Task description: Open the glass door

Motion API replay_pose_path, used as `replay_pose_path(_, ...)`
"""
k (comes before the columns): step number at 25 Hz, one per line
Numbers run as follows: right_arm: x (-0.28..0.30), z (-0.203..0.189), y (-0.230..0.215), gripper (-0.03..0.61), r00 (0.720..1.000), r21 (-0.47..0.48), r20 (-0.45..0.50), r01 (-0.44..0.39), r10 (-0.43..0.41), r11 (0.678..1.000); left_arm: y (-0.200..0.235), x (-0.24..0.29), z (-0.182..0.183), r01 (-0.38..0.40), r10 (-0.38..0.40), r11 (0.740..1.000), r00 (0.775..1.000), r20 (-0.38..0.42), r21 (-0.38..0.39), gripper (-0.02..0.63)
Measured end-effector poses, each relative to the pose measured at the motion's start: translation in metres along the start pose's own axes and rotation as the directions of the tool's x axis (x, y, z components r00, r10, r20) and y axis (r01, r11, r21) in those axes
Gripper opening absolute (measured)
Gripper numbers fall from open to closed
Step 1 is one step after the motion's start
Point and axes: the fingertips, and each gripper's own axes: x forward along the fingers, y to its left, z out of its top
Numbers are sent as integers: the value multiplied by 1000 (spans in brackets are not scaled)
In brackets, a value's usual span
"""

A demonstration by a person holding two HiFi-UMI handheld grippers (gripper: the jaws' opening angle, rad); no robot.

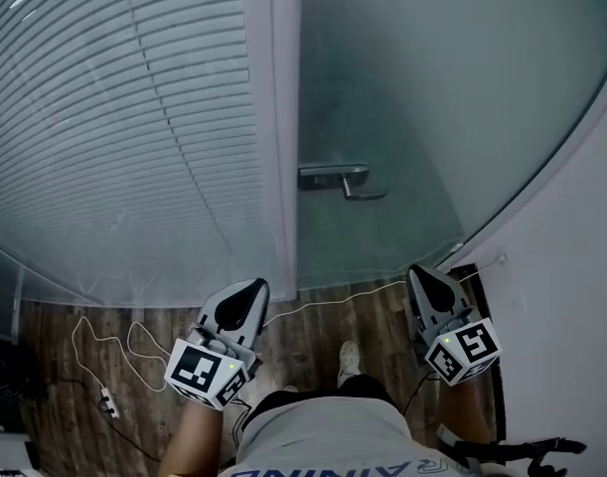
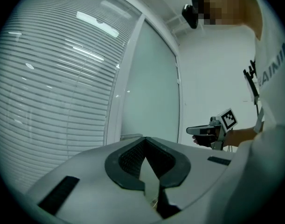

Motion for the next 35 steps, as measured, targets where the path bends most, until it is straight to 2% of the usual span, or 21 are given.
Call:
replay_pose_path(10,72,1,-88,2,981,-53,-55,-188,185,981,-2,91,9,-118,118,993,993,14,-21,0)
replay_pose_path(18,117,-19,-118,6,944,-43,-131,-311,303,949,-1,120,4,-205,205,978,979,-16,-23,0)
replay_pose_path(20,127,-25,-119,22,936,-38,-154,-327,318,944,1,124,2,-207,207,978,978,-22,-20,0)
replay_pose_path(23,141,-34,-113,87,919,-47,-195,-359,343,932,6,128,1,-199,198,980,980,-25,-15,0)
replay_pose_path(30,169,-67,-112,167,862,-223,-401,-420,309,880,16,136,-3,-180,179,983,983,-33,-36,0)
replay_pose_path(35,183,-87,-116,170,829,-325,-492,-457,264,828,18,137,-8,-181,179,983,982,-54,-37,0)
